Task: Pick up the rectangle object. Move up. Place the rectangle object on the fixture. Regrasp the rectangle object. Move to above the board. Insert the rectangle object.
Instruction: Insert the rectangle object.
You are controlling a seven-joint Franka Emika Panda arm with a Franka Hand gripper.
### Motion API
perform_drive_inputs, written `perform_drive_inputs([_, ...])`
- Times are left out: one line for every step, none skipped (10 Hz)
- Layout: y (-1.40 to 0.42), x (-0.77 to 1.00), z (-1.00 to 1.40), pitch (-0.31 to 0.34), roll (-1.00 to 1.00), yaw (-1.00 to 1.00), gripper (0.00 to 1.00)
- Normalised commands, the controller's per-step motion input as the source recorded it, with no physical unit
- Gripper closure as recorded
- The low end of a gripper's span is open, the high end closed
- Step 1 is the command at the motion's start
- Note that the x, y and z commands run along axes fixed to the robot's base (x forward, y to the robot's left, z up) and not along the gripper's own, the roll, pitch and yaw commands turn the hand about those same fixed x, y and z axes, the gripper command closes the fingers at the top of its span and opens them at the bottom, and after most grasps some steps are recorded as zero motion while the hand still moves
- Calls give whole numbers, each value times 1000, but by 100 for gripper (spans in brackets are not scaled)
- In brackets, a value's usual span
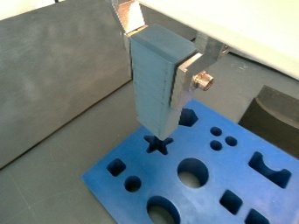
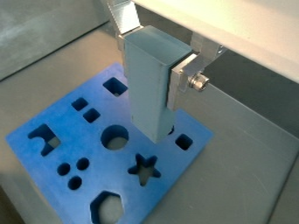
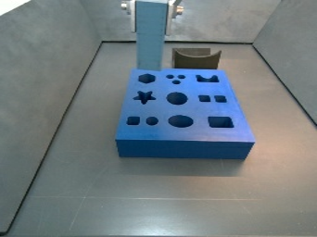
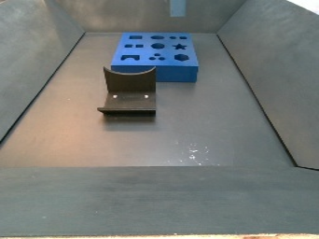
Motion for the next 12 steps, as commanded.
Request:
perform_drive_inputs([-163, 531, -77, 74, 0, 0, 100])
perform_drive_inputs([-200, 563, -111, 80, 0, 0, 100])
perform_drive_inputs([-229, 591, -117, 86, 0, 0, 100])
perform_drive_inputs([-240, 609, -123, 94, 0, 0, 100])
perform_drive_inputs([-249, 617, -114, 91, 0, 0, 100])
perform_drive_inputs([-194, 517, -114, 103, 0, -20, 100])
perform_drive_inputs([-9, 369, -80, 180, -166, -74, 100])
perform_drive_inputs([0, 337, -166, 180, -226, -49, 100])
perform_drive_inputs([0, 326, -243, 189, -314, -77, 100])
perform_drive_inputs([0, 340, -246, 211, -311, -89, 100])
perform_drive_inputs([0, 314, -217, 180, -289, -91, 100])
perform_drive_inputs([-3, 174, -286, 0, -186, -106, 100])
